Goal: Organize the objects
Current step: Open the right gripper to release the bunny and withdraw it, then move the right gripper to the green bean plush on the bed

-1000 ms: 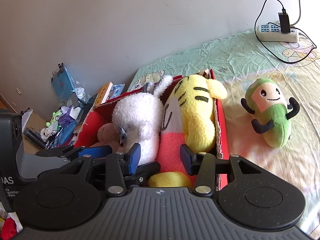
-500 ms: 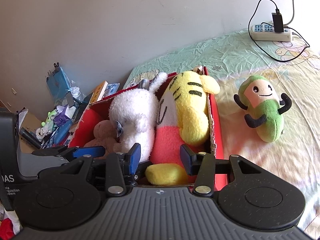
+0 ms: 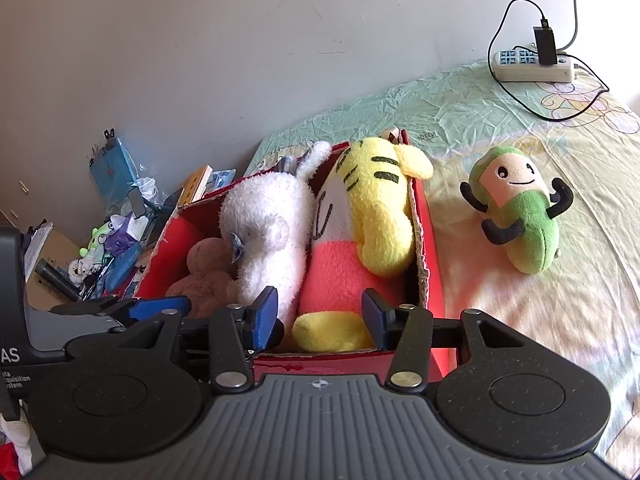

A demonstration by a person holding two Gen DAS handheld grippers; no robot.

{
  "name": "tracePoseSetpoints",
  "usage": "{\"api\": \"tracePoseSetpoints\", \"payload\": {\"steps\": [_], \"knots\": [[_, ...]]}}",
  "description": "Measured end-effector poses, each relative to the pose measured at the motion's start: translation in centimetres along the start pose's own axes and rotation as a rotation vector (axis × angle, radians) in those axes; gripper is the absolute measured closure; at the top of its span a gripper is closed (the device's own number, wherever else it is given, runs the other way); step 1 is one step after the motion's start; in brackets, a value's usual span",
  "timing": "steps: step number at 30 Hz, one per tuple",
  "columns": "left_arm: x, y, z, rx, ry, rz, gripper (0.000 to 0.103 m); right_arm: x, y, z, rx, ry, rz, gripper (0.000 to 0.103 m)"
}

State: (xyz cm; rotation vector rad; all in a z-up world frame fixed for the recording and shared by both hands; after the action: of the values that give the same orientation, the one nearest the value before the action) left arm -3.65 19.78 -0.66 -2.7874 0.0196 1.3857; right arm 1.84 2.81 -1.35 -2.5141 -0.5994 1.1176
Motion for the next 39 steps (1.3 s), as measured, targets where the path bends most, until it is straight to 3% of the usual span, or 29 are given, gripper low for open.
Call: {"api": "tracePoseSetpoints", "payload": {"steps": [10, 20, 39], "knots": [[-2.2, 0.1, 0.6, 0.012, 0.029, -0.01, 0.002, -1.6, -0.7, 0.3, -0.031, 0.031, 0.01, 0.053], [-3.0, 0.7, 2.0, 0.008, 0.008, -0.001, 0.002, -3.0, -0.9, 1.3, -0.086, 0.042, 0.026, 0.053], [-1.3, 4.4, 4.3, -0.04, -0.112, -0.049, 0.002, -3.3, 1.5, 2.4, -0.124, -0.099, -0.039, 0.053]]}}
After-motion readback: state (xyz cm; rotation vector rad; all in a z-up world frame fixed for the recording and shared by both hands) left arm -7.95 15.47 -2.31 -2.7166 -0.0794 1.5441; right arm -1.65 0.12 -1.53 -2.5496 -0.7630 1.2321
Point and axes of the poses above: each gripper's, at about its wrist camera, not at the fingertips, and x roughly the way its jaws point, y to its right, z to its underside, the point moved 1 cm from there along x, roughly the way its jaws point, and after that the axes turned 1 degree about -y, right-handed, at the moved point
